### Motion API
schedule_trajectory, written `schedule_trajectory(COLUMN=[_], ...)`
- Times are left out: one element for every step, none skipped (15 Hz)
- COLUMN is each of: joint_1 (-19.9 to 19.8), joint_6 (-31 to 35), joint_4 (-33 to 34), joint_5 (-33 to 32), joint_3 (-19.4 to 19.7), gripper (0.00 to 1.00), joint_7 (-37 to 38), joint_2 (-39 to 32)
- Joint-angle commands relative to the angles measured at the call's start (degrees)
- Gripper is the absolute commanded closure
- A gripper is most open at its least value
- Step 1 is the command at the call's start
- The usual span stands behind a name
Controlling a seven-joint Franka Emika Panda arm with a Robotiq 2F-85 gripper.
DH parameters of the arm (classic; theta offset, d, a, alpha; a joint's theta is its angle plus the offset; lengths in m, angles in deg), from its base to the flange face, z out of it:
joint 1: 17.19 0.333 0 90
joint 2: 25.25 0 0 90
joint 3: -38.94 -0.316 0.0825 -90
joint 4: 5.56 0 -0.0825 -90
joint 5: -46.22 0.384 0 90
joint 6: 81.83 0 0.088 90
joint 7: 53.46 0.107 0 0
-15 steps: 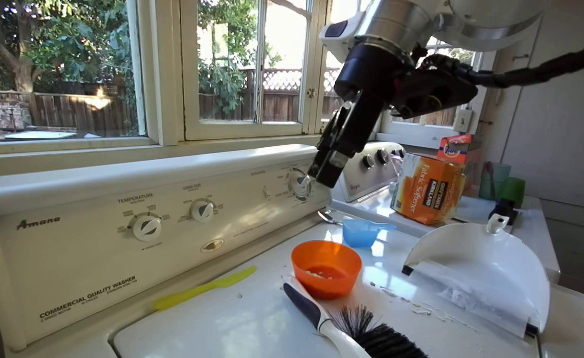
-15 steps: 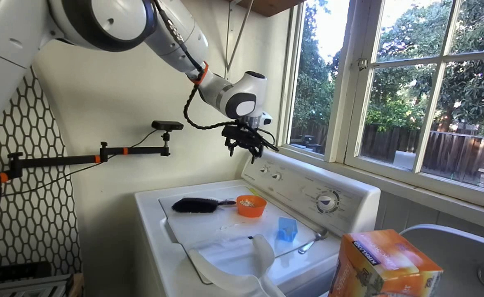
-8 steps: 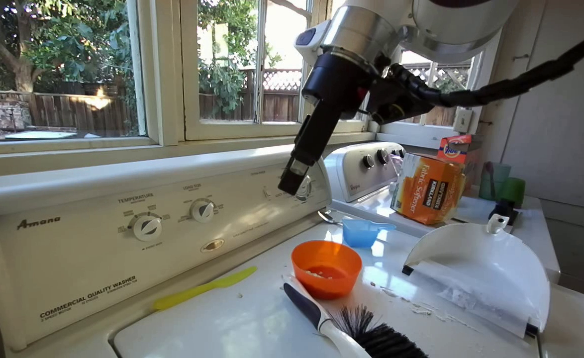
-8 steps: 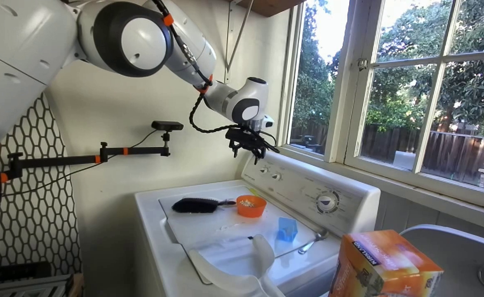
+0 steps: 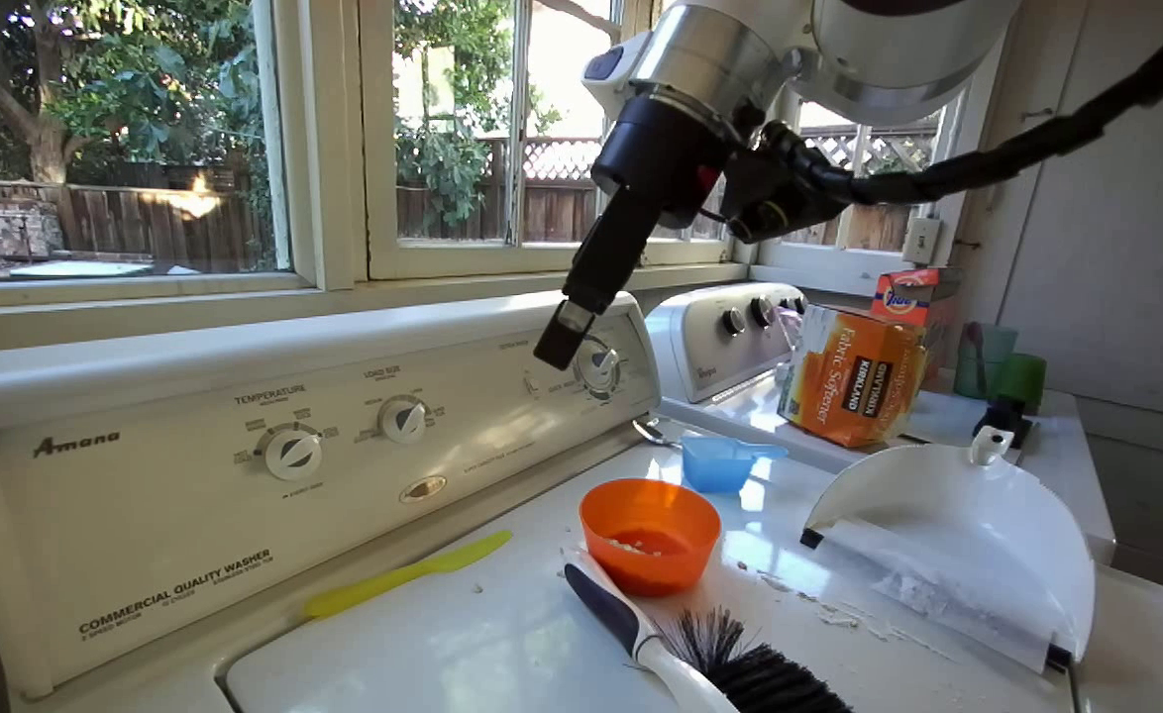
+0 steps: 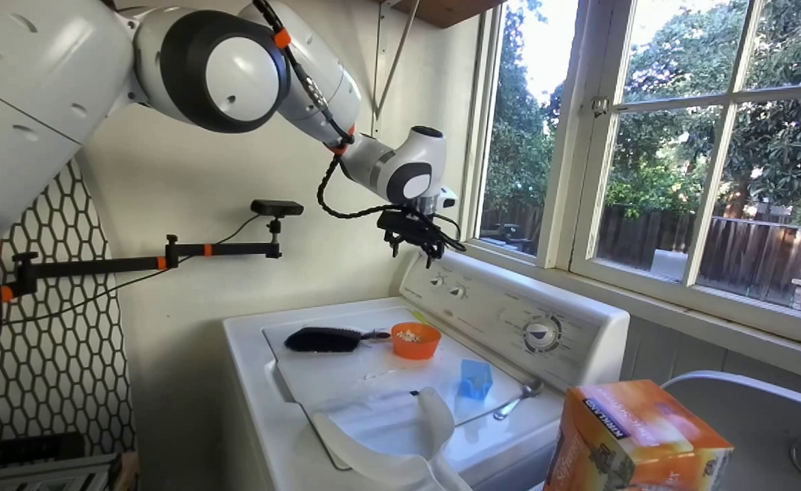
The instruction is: Turn the second knob on the washing machine on the left to the left.
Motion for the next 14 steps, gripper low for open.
schedule_trajectory(joint_1=[0.7,0.4,0.6,0.9,1.3,1.6,1.8,2.0,2.2,2.4,2.5,2.7,3.3,1.7], joint_6=[3.2,3.0,3.1,2.6,1.8,1.1,-0.3,-2.4,-4.2,-5.9,-8.2,-10.2,-10.0,-7.3], joint_4=[3.8,5.0,5.9,6.9,8.0,8.9,10.1,11.2,12.2,13.2,14.3,15.5,16.7,12.3], joint_5=[-2.1,-1.3,-1.1,-1.3,-1.5,-1.7,-1.7,-1.9,-2.0,-1.9,-1.9,-2.0,-2.7,-0.5], joint_3=[0.1,-0.5,-0.3,0.2,0.7,1.1,1.4,1.8,2.1,2.4,2.6,2.7,3.1,2.1], gripper=[0.00,0.00,0.00,0.00,0.00,0.00,0.00,0.00,0.00,0.00,0.00,0.00,0.00,0.00], joint_7=[3.5,3.7,5.3,6.9,9.0,10.6,12.4,14.1,15.3,16.6,17.6,18.0,18.0,15.5], joint_2=[-3.0,-3.7,-4.3,-4.8,-5.3,-5.8,-6.4,-6.8,-7.3,-7.8,-8.3,-8.8,-9.6,-7.0])
